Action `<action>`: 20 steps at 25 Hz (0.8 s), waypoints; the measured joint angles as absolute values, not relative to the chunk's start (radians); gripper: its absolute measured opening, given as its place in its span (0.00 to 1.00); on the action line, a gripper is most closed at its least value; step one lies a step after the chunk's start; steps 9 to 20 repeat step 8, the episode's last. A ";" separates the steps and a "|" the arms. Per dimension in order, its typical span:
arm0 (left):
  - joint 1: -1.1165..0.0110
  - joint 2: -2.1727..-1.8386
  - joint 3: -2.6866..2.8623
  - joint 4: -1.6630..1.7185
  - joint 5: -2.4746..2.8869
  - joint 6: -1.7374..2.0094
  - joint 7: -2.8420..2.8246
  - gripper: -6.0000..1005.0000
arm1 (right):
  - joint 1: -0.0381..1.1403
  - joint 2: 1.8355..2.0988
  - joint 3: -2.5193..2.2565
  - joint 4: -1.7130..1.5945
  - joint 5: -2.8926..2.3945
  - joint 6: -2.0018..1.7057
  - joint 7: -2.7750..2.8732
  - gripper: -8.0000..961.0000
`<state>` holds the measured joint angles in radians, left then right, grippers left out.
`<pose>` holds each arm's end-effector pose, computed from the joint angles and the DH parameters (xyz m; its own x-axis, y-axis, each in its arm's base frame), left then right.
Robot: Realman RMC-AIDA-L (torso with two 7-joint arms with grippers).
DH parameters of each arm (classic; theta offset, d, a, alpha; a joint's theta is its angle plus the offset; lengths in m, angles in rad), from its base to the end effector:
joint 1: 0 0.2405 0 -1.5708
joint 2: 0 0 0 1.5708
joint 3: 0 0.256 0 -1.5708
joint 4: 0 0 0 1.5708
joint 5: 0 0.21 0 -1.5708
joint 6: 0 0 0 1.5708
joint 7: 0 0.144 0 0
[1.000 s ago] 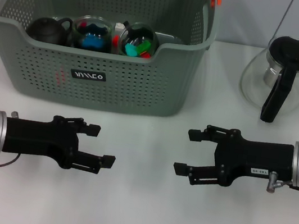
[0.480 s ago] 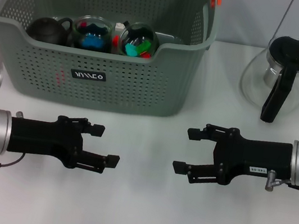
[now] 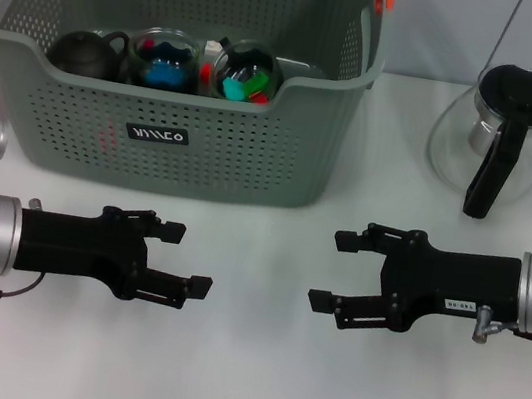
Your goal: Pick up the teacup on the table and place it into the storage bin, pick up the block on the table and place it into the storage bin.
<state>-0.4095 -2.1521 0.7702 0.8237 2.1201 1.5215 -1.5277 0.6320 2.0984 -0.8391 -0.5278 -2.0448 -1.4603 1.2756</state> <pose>-0.2826 0.3008 -0.0178 0.7881 0.4824 0.3823 0.5624 -0.8168 -0.1288 0.2391 0.3333 -0.0520 0.8892 -0.2664 -0.3720 -0.3127 -0.9474 -0.0688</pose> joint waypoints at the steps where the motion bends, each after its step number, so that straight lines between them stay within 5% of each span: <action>1: -0.410 -2.152 0.770 0.824 2.120 1.521 -1.528 0.93 | 0.632 2.098 -0.839 -0.527 -2.045 -1.460 1.275 0.98; 20: -0.410 -2.153 0.770 0.824 2.120 1.522 -1.519 0.93 | 0.636 2.099 -0.844 -0.513 -2.046 -1.440 1.272 0.98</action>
